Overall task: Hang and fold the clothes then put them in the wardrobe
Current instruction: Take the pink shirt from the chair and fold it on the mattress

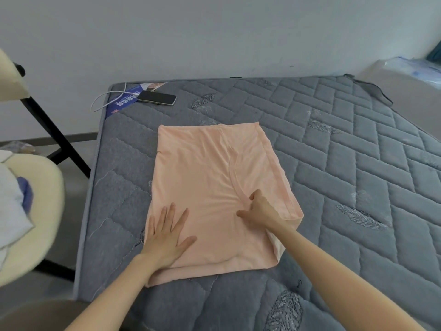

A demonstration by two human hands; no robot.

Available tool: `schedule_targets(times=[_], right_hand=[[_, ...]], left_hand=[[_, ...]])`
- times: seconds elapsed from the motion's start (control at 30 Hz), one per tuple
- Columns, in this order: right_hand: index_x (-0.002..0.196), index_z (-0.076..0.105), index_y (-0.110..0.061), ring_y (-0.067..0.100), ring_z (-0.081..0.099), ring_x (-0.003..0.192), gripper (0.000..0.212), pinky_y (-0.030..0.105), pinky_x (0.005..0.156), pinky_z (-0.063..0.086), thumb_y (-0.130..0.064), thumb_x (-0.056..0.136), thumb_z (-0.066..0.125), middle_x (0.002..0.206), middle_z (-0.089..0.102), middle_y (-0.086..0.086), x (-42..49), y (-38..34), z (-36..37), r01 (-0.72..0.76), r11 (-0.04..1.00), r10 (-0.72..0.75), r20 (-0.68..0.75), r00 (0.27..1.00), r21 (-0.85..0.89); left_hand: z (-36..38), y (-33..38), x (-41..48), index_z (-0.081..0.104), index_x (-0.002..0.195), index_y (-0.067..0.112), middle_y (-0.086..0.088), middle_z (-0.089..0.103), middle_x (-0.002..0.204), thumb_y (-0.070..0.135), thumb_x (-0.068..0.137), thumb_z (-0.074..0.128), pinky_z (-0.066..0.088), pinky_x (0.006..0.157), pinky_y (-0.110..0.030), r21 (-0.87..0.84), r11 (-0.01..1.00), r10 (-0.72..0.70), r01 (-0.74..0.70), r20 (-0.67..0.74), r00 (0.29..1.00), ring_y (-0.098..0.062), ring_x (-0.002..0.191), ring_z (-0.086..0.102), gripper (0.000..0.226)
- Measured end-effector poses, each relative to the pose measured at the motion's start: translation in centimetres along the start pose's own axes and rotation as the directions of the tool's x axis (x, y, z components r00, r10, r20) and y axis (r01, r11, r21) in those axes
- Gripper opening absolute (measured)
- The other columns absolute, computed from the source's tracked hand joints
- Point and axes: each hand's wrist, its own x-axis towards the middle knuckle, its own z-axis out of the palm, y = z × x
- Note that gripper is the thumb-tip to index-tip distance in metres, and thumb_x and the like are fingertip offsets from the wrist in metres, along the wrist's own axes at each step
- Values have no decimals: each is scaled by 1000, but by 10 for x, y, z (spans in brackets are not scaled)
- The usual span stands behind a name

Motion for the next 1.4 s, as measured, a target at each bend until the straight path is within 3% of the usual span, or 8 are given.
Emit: schedule_targets(times=[0.23,0.4,0.53,0.63,0.83,1.03,1.23,1.4], right_hand=[[109,32,-10,29,59,85,35,40,73,48,-24,87,56,88,55,5,-20,15,5,-12,1000,10,-116,993,-12],[94,36,-13,22,53,77,12,31,61,37,-26,95,37,72,44,-2,-34,35,-1,-29,938,-3,-92,996,-346],[113,48,-16,26,54,109,25,39,89,41,-20,93,35,109,57,1,-49,59,-18,-155,807,190,3,982,-570],[122,49,-19,27,53,112,32,40,89,39,-20,92,38,121,56,3,-57,66,-21,-218,758,262,-20,965,-615],[100,50,-14,25,53,93,16,37,79,39,-17,92,37,102,59,3,-74,35,-9,74,899,-196,-246,949,-431],[110,54,-17,24,53,105,21,41,94,42,-23,93,43,115,56,3,-50,-40,15,243,938,-265,-61,962,-248],[120,50,-11,26,54,109,30,37,92,44,-22,92,48,121,56,9,9,-114,35,360,926,-359,28,933,-112],[137,40,-11,31,47,122,45,37,99,39,-22,94,50,139,42,14,61,-173,55,376,926,-374,59,926,-28]], left_hand=[[-7,7,-18,-18,145,41,-5,-39,148,66,91,31,-16,113,-50,-16,998,-54,56,126,991,-29,137,-34,78],[-25,20,-18,-8,148,41,-5,-36,150,52,93,41,-11,114,-53,-97,994,-29,51,211,977,-30,139,-30,75],[-28,29,-19,0,148,43,-4,-35,151,45,92,45,-11,112,-57,-142,987,-47,75,192,980,-29,139,-31,72],[-25,27,-22,1,148,43,-5,-34,152,42,91,46,-8,110,-60,-176,972,-128,153,147,981,-32,139,-30,73],[-26,11,-34,2,150,33,-11,-5,156,32,85,59,18,111,-47,-508,787,-390,349,27,920,-36,140,6,87],[-32,-8,-41,14,149,12,-20,25,142,25,80,68,33,103,-40,-645,656,-471,392,56,881,-37,129,33,88],[-33,-33,-39,45,115,5,-5,53,99,21,82,68,38,58,-23,-737,565,-441,371,110,891,-17,86,52,43],[-38,-52,-27,57,87,10,-3,59,81,23,82,67,45,59,-25,-741,551,-388,383,178,904,-14,70,54,17]])
